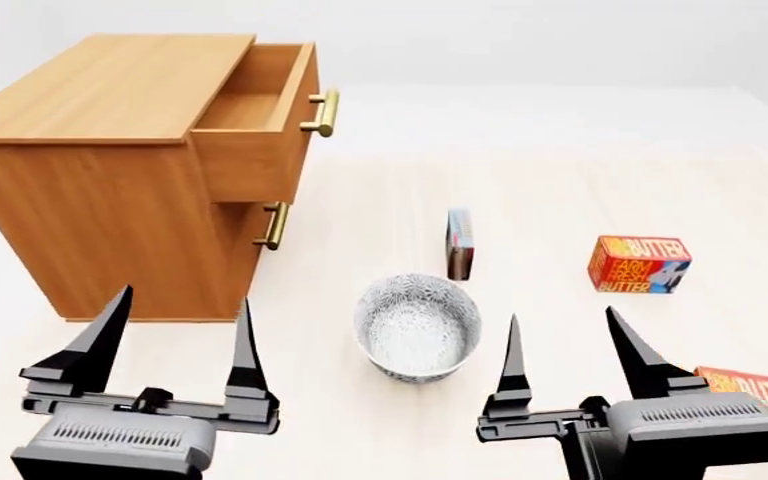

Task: Put the chocolate pudding in the top drawer of the cabinet and close it.

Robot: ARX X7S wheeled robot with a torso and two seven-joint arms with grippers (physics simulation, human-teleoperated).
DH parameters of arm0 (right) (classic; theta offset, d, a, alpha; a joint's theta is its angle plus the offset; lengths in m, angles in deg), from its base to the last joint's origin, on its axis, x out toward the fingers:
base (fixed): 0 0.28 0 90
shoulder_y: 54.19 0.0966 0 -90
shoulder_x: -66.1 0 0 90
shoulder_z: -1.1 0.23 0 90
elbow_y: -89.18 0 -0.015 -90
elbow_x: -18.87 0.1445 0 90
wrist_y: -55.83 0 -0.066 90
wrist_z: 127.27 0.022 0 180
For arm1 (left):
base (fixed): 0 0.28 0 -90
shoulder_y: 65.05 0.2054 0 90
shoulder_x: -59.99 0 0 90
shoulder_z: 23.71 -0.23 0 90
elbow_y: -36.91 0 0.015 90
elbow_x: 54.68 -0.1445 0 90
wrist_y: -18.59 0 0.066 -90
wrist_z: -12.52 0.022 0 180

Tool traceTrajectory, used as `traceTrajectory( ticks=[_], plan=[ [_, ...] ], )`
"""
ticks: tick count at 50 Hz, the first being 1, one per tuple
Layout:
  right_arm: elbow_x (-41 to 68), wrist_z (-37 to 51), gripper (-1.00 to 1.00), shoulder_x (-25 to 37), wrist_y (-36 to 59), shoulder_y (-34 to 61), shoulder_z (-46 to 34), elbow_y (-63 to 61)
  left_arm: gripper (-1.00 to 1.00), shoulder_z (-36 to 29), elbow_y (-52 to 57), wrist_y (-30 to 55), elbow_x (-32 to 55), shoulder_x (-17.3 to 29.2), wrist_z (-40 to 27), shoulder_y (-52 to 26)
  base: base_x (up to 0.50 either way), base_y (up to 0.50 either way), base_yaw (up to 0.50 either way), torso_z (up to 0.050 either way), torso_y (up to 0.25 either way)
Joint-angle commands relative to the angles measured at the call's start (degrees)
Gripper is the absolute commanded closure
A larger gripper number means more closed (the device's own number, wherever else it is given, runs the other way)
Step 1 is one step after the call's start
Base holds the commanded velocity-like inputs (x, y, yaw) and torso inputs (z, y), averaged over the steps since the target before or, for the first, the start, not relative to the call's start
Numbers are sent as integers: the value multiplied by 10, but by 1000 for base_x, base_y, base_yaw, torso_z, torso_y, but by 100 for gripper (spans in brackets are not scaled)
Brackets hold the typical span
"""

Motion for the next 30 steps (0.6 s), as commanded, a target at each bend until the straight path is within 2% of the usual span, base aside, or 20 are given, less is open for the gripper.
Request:
traceTrajectory(
  ticks=[1, 21, 30],
  plan=[
    [-1, 7, -100, 3, -2, 1, -5, 1, -100, -4, 2, -4, -4, 5, -3, 3, 426, 0, 0, 0, 0],
    [3, 21, -100, 4, 3, 8, -10, 7, -100, -14, -3, -11, -8, 12, -6, 2, 366, 0, 0, 0, 0],
    [11, 25, -100, 7, 6, 8, -10, 6, -100, -18, -8, -11, -10, 14, -6, 0, 12, 0, 0, 0, 0]
  ],
)
